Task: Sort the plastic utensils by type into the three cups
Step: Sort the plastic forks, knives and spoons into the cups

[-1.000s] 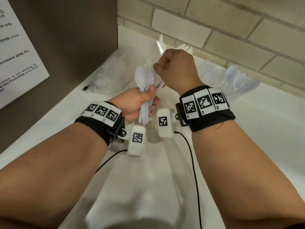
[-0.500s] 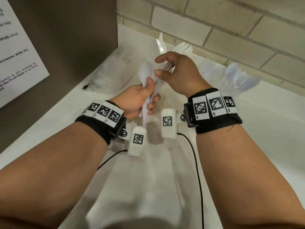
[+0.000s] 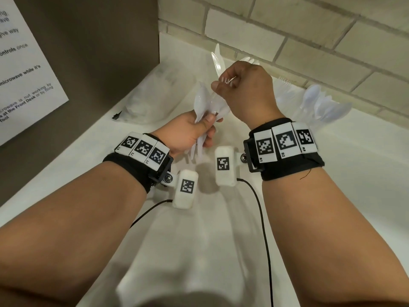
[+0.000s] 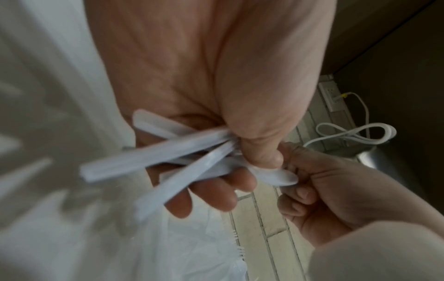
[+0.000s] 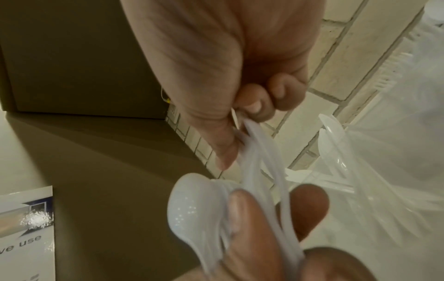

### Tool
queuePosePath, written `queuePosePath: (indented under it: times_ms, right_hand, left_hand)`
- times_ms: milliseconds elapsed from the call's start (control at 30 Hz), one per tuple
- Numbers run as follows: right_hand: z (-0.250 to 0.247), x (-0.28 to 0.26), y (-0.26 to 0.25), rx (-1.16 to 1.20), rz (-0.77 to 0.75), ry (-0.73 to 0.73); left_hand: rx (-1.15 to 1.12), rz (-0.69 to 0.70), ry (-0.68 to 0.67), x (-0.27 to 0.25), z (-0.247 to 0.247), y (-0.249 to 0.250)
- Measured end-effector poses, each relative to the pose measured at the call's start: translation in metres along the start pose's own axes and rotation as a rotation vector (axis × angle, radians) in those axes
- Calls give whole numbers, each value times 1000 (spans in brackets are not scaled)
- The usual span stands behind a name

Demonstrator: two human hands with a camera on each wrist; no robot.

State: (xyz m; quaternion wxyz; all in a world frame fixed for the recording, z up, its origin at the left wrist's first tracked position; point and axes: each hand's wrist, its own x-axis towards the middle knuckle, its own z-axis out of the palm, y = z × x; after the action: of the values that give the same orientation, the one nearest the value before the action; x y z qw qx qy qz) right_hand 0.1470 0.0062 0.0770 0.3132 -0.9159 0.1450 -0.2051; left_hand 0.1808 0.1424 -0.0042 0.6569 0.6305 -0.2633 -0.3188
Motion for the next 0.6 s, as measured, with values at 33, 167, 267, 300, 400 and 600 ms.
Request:
queuePosePath:
  times_ms: [33,167,267,300,400,600]
  right_hand:
    - [-1,0,0,16,13,-24]
    - [-10,0,1,162,47,-38]
    - [-9,-2,1,193,24,72]
    - [-8,-3,0,224,23,80]
    - [-4,-3,1,254,61,6]
    - [-3,-2,7,304,71,0]
  left_hand:
    - [66,23,0,-2,1,2]
    - [179,36,28,-3,4,6]
    - [246,36,20,0,3,7]
    - [283,40,11,1,3,7]
    - [287,72,17,3,6,6]
    - [238,72,47,5,6,4]
